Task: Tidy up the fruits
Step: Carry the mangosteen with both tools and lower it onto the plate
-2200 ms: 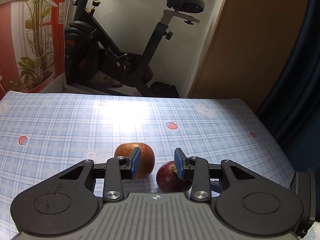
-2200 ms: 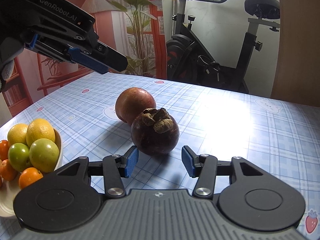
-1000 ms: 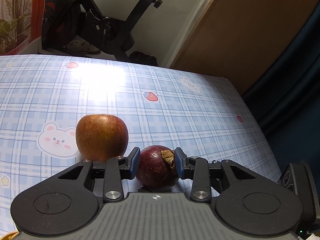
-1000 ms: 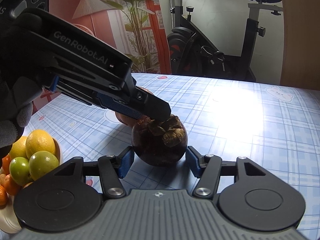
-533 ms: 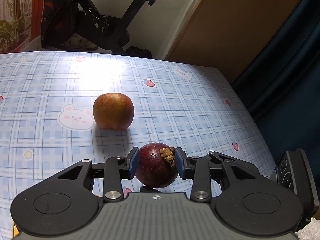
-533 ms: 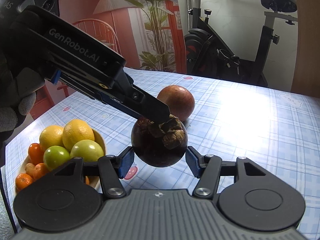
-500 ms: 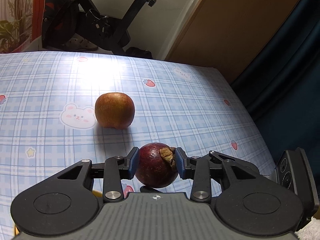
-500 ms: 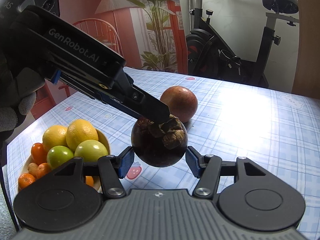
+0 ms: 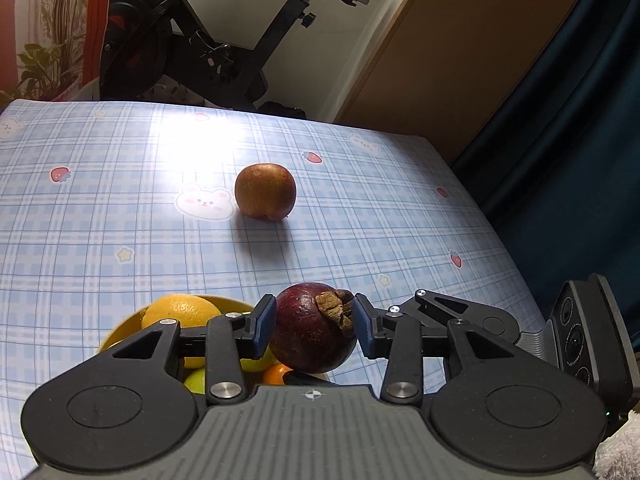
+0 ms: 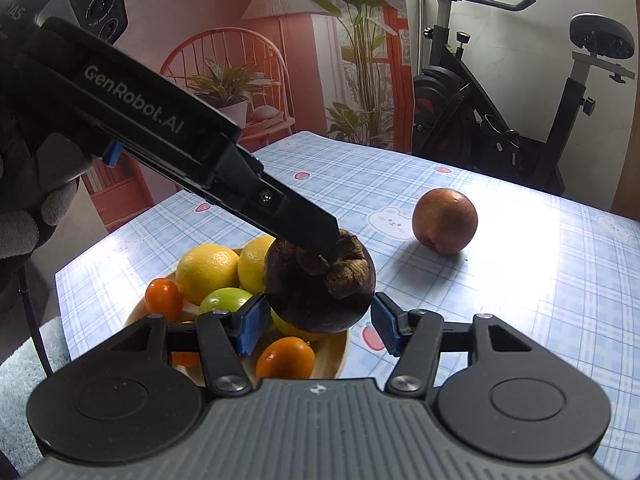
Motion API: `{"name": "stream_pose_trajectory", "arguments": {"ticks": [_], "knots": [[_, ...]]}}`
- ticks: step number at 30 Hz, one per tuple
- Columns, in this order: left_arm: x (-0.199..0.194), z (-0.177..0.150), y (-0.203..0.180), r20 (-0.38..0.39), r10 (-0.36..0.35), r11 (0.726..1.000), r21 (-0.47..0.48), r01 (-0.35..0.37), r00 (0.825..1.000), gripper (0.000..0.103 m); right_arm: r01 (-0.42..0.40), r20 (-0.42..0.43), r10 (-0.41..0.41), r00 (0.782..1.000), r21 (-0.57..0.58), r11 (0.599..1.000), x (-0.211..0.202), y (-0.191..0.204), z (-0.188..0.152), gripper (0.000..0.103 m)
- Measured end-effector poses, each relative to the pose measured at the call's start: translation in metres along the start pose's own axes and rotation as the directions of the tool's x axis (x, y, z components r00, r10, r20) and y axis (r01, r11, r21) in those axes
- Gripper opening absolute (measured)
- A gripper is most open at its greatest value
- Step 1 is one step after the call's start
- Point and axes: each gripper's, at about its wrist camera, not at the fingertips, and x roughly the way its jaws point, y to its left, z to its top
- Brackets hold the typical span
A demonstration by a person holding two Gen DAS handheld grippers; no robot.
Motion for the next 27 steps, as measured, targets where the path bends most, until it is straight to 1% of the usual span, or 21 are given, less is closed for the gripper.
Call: {"name": "stream_pose_trajectory", "arguments": {"ticks": [7,10,14,19,27], "knots": [[-0.013,-0.020,0.011,0.010,-0.009,1.000,-0.019,0.009,1.000,0.043,-0.010,-0.026,0.009,1.000,-0.026,1.000,0.000,0.024,-0.006,0.059],[-0.018,-0.028,0.013,0.001,-0.012,1.000,-0.006,0.012,1.000,0.043,-0.022,-0.043,0.021,0.999,-0.037,0.999,-0.001,0.034,-0.009,0.059],[-0.021,-0.036,0.019,-0.016,-0.018,1.000,-0.021,0.018,1.000,0.043,-0.034,-0.070,0.031,0.997,-0.048,0.998,0.001,0.045,-0.014,0.059],[-0.021,-0.044,0.024,-0.024,-0.025,0.999,-0.032,0.025,0.999,0.042,-0.042,-0.096,0.037,0.995,-0.045,0.998,0.004,0.050,-0.018,0.059],[-0.018,-0.051,0.026,-0.050,-0.033,0.999,-0.020,0.032,0.998,0.042,-0.053,-0.127,0.048,0.991,-0.040,0.998,0.002,0.055,-0.027,0.059]]}}
